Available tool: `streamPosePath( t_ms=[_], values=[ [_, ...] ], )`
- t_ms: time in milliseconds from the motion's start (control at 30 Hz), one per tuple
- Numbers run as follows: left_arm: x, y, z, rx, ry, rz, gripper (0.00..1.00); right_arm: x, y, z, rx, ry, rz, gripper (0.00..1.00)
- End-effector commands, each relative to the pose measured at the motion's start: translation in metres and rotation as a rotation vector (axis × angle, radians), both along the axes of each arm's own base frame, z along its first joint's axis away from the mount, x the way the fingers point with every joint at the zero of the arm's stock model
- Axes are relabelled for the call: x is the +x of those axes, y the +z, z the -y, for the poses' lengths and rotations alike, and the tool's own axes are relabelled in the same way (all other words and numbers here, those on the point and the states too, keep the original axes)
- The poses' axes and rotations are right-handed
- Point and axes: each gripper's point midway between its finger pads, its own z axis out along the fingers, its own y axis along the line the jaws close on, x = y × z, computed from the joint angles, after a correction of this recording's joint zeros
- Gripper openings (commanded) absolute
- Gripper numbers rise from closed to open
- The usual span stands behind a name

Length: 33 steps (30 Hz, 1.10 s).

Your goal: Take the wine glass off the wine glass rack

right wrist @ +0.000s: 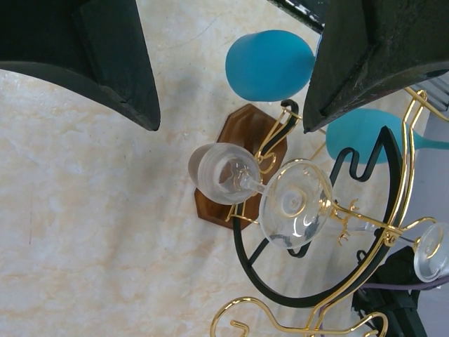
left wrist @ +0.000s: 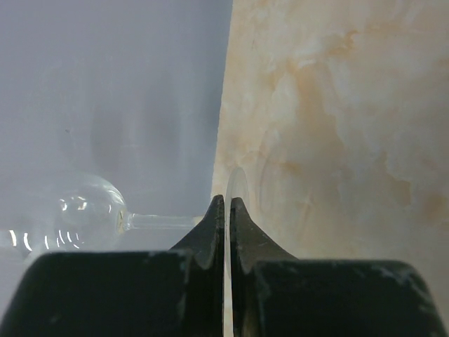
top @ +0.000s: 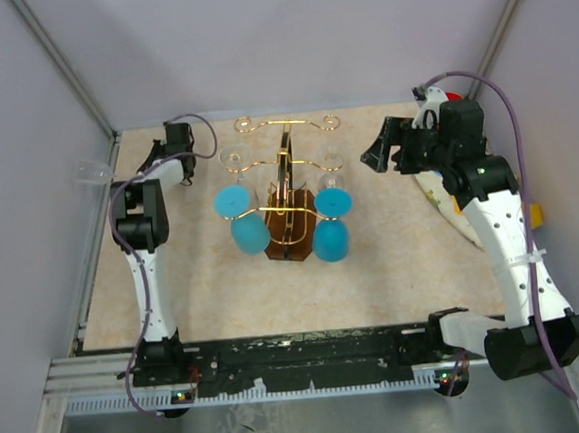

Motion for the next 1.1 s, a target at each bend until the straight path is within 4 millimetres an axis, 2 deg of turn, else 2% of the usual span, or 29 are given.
streamPosePath(
  t_ms=[0, 367, 667, 933, 1067],
  values=[
    [0.0, -0.009, 0.002, 0.063, 0.004, -0.032, 0.0, -0.002, 0.024, -0.004, 0.032, 0.018, 0.089, 0.83],
    [0.012, -0.044, 0.035, 0.054, -0.057, -0.072, 0.0, -0.001, 0.018, -0.005, 0.037, 0.026, 0.078, 0.83],
    [0.023, -0.063, 0.059, -0.053, -0.096, -0.06, 0.0, 0.001, 0.014, -0.006, 0.036, 0.03, 0.069, 0.83],
    [0.023, -0.084, 0.072, -0.115, -0.133, -0.093, 0.0, 0.002, 0.01, -0.007, 0.035, 0.033, 0.064, 0.83],
    [0.022, -0.088, 0.074, -0.121, -0.132, -0.101, 0.0, 0.003, 0.007, -0.007, 0.035, 0.033, 0.059, 0.83]
  ],
)
